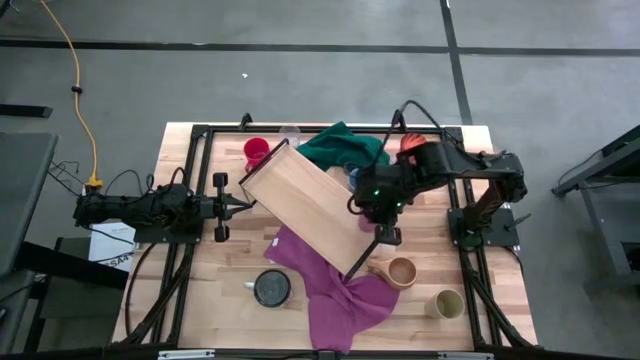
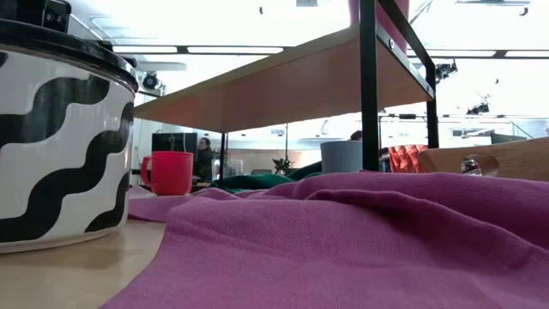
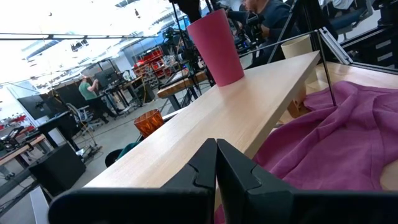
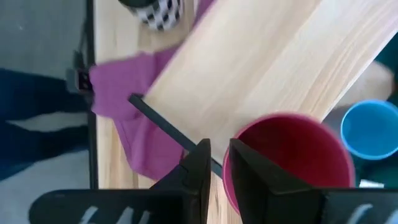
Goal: Stack small to large cups/mugs on shelf
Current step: Put the pink cup on the shelf, then put the gray cup on the shelf
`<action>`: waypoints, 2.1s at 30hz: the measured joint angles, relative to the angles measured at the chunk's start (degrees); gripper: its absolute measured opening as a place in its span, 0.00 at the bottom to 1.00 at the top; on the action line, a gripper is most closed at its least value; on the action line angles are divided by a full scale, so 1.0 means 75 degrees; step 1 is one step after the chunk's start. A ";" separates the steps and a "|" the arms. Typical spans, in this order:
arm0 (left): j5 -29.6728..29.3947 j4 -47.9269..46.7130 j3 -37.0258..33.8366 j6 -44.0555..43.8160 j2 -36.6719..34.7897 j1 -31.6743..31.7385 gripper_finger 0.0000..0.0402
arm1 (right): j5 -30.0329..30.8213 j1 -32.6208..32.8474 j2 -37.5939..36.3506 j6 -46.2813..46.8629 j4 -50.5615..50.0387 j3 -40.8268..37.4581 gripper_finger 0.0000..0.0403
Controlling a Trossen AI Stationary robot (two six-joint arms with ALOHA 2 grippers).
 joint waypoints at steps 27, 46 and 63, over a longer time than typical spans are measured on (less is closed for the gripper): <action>0.0000 0.0000 0.0000 0.0003 0.0000 0.0000 0.00 | 0.1414 0.1063 -0.3621 -0.1099 0.5370 0.0378 0.10; 0.0002 0.0002 0.0002 0.0002 -0.0001 0.0000 0.00 | 0.0874 0.2798 -0.8252 0.0004 1.0959 -0.7549 0.00; 0.0001 0.0000 0.0002 0.0000 -0.0001 0.0000 0.00 | -0.1559 0.4553 -1.0086 0.4443 0.8620 -0.9854 0.00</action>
